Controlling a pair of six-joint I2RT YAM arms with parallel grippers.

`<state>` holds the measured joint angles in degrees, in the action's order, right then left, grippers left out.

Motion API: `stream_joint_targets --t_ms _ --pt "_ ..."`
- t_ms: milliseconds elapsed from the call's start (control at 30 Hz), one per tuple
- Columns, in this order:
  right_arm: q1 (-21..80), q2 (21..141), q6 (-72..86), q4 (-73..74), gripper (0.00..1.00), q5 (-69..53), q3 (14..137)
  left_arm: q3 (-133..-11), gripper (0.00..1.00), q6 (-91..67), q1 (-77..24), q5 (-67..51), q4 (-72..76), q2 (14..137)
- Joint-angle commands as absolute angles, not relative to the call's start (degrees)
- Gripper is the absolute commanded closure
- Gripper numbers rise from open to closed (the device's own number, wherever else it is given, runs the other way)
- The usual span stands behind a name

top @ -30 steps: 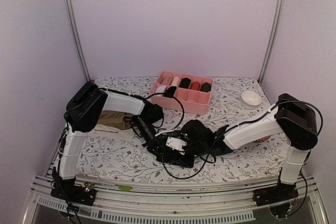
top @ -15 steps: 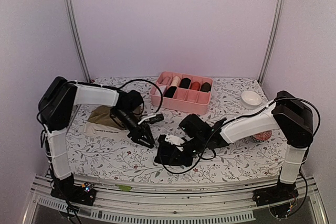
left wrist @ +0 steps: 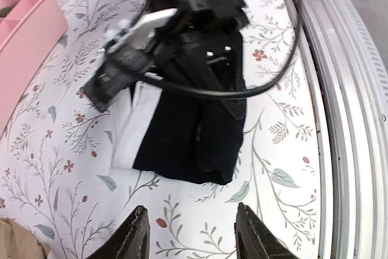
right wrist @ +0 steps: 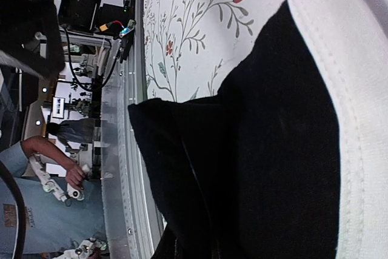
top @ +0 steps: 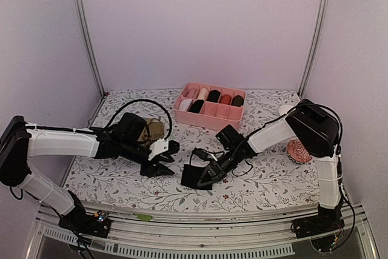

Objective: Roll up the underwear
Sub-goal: Roll the underwear at the center of the board.

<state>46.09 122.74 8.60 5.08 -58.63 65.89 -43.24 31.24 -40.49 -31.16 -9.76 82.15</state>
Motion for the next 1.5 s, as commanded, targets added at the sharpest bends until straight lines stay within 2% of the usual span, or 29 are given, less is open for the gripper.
stream_joint_targets --t_ms 0,300,500,567,667,733,833,1000,1300,1467 --pt "44.7 128.7 12.5 8.5 1.0 -62.3 66.0 -39.2 0.51 36.9 -47.4 -20.9 1.8 81.1" --pt "43.5 133.6 14.6 13.0 1.0 -64.1 68.8 -42.8 0.51 44.7 -56.4 -14.0 7.9 92.4" --pt "43.5 134.0 15.4 14.0 1.0 -63.8 68.8 -46.3 0.55 46.8 -58.0 -7.8 8.1 99.8" --pt "43.5 135.8 15.5 14.2 1.0 -63.6 70.2 -46.9 0.61 47.8 -58.0 -6.2 7.2 101.4" --pt "43.1 133.7 15.6 14.2 1.0 -62.5 70.6 -47.1 0.82 49.1 -58.1 -6.3 2.7 102.3" --pt "42.2 130.5 15.7 14.0 0.9 -61.0 70.3 -46.7 0.91 49.3 -57.9 -7.5 -0.7 102.2" --pt "40.4 124.6 15.9 12.1 0.75 -57.9 68.5 -46.9 0.98 48.0 -57.1 -11.4 -6.2 102.1" --pt "36.8 114.2 16.6 8.5 0.59 -52.8 62.7 -50.4 1.0 46.5 -56.2 -17.8 -14.4 103.1" --pt "35.9 95.6 12.1 4.9 0.56 -38.8 49.8 -66.5 1.0 45.5 -49.6 -35.1 -36.9 113.2" --pt "40.6 86.4 10.4 2.1 0.55 -31.5 42.9 -77.7 1.0 47.0 -45.8 -42.7 -51.0 123.2"
